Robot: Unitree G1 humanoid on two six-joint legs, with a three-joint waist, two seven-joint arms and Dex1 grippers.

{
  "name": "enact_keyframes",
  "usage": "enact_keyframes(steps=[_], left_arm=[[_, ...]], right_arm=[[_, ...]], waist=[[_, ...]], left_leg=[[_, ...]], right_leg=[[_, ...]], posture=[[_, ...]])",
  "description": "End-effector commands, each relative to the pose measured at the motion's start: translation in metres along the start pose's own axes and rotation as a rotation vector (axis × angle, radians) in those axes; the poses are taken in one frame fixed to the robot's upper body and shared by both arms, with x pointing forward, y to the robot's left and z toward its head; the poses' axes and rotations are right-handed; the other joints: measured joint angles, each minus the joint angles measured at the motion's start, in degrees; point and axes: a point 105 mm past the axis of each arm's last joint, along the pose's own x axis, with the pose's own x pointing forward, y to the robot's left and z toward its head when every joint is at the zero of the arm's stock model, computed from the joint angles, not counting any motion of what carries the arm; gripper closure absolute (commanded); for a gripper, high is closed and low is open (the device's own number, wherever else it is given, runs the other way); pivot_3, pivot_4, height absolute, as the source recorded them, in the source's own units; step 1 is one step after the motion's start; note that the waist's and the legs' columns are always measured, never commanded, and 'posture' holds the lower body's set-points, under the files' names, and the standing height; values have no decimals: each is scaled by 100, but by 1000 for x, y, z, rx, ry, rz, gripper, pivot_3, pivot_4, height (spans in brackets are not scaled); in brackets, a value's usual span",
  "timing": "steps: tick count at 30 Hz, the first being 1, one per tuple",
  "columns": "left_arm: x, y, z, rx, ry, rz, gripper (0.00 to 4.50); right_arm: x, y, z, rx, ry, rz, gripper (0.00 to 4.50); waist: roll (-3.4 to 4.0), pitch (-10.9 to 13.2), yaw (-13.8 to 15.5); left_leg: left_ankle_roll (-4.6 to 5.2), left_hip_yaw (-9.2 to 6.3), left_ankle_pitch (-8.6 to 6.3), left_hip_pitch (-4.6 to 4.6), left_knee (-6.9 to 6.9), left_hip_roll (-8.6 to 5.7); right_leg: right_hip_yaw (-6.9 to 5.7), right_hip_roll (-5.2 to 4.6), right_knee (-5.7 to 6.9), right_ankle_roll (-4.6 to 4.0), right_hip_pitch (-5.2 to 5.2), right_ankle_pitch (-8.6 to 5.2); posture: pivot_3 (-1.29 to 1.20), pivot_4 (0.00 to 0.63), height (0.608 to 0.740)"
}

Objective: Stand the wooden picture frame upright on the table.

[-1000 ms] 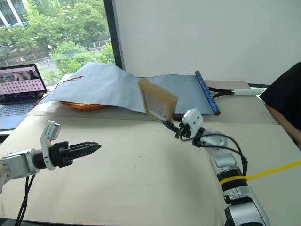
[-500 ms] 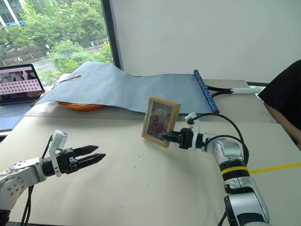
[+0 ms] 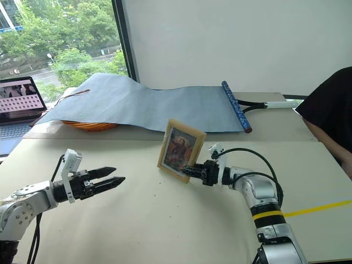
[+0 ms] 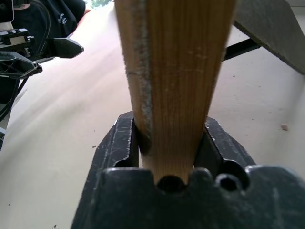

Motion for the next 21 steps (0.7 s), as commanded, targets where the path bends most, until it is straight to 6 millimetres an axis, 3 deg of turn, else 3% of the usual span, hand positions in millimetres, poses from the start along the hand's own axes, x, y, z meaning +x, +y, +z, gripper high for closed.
enact_keyframes(steps=[1,4,6,9,14,17,21], left_arm=[[3,2,11,70,-39,-6,0],[3,4,13,106,-54,3,0],[2,14,4,126,-12,64,0],[-1,20,-13,175,47,118,0],[-1,22,-20,212,-7,223,0],[8,14,-24,252,-16,220,0],[21,12,-21,259,-31,219,0]], right_arm=[[-15,-4,15,-35,-49,-46,1117],[-38,-11,18,-39,-64,-103,60],[-56,-15,15,-101,-44,-168,60],[-75,-4,14,-190,-42,-217,60],[-105,42,5,-460,-70,-228,60],[-119,51,5,-450,-163,-349,60],[-122,50,-1,-408,-179,-418,60]], waist=[[1,1,5],[0,2,47],[0,2,93],[1,2,134],[1,2,142],[-2,1,143],[-5,-1,141]], left_leg=[[0,0,0,-3,1,-1],[0,0,0,-3,4,-2],[0,0,0,-3,3,-2],[2,1,-1,-3,0,-2],[7,1,-5,-4,-4,-1],[7,1,-5,-2,10,-1],[4,1,-1,0,24,-2]], right_leg=[[0,-1,0,0,-1,0],[0,-2,-1,3,1,2],[0,-2,-1,3,1,1],[0,-2,-2,2,-1,-3],[1,-2,-2,-1,-2,-10],[1,-3,-1,11,6,-14],[3,-4,-2,31,9,-4]], posture=[[0,150,740],[0,150,740],[0,150,740],[0,150,740],[0,150,740],[0,150,740],[0,150,740]])
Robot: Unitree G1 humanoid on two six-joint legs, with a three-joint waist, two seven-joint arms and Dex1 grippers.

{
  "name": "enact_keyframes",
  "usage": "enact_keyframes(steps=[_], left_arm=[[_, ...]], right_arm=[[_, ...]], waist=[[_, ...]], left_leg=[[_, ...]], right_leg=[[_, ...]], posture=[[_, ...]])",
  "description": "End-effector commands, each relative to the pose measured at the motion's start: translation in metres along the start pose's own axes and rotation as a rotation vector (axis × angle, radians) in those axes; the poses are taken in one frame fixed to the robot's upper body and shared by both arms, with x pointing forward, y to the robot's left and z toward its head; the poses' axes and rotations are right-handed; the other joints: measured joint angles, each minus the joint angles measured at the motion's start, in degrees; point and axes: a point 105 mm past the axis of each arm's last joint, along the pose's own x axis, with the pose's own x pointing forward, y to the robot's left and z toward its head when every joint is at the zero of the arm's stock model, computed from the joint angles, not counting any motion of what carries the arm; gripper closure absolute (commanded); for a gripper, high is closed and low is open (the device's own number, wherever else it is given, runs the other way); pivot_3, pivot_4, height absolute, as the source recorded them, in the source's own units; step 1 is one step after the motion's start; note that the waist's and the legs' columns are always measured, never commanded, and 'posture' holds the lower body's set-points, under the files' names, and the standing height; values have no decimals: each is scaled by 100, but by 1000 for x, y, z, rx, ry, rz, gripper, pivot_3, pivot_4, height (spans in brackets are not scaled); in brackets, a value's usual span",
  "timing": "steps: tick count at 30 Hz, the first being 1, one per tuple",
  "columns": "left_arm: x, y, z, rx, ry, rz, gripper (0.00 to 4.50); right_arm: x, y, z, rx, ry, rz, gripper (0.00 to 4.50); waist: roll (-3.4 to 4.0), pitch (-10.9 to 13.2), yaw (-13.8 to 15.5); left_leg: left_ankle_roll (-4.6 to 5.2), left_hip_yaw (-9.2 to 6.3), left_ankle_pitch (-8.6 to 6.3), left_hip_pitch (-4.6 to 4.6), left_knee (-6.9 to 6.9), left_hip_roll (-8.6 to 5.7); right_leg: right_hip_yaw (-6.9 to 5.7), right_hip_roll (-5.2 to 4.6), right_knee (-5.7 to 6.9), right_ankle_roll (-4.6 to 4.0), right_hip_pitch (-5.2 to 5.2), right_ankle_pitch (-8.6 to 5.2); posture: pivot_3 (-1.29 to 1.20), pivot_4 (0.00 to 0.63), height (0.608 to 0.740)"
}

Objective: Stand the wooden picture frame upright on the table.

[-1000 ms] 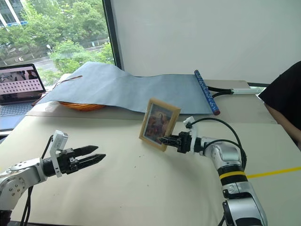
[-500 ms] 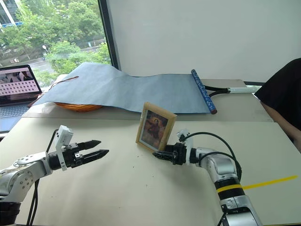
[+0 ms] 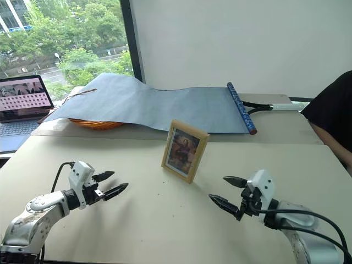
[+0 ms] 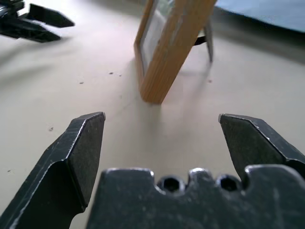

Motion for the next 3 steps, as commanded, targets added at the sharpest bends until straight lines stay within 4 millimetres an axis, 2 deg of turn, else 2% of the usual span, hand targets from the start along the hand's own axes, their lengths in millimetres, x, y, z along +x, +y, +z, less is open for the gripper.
enact_keyframes(steps=[1,3], left_arm=[[11,-1,16,48,-43,10,0],[14,-8,9,47,36,-70,0]], right_arm=[[-4,-1,11,-18,-43,-63,60],[-3,0,10,-18,-39,-66,60]], waist=[[0,0,-2],[0,0,-2]], left_leg=[[4,0,4,0,1,-1],[9,0,9,0,1,-1]], right_leg=[[1,-1,0,5,0,3],[1,0,0,7,-2,3]], posture=[[0,150,740],[0,150,740]])
